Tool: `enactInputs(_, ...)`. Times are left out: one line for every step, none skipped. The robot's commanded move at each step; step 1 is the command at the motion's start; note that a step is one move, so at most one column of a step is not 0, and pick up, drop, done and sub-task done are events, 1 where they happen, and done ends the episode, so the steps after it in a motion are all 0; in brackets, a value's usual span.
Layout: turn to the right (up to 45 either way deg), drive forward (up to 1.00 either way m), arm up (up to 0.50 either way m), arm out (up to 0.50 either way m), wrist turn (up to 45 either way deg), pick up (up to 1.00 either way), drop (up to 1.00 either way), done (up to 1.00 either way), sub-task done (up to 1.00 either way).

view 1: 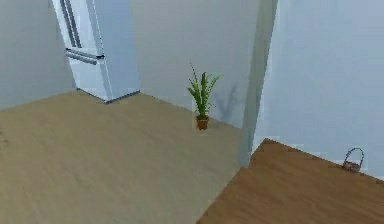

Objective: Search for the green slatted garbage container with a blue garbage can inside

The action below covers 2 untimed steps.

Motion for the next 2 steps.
enactInputs(0.0, 0.35, 0.0, 0.0, 0.0, 0.0, 0.0, 0.0, 0.0)
enactInputs(-45.0, 0.0, 0.0, 0.0, 0.0, 0.0, 0.0, 0.0, 0.0)
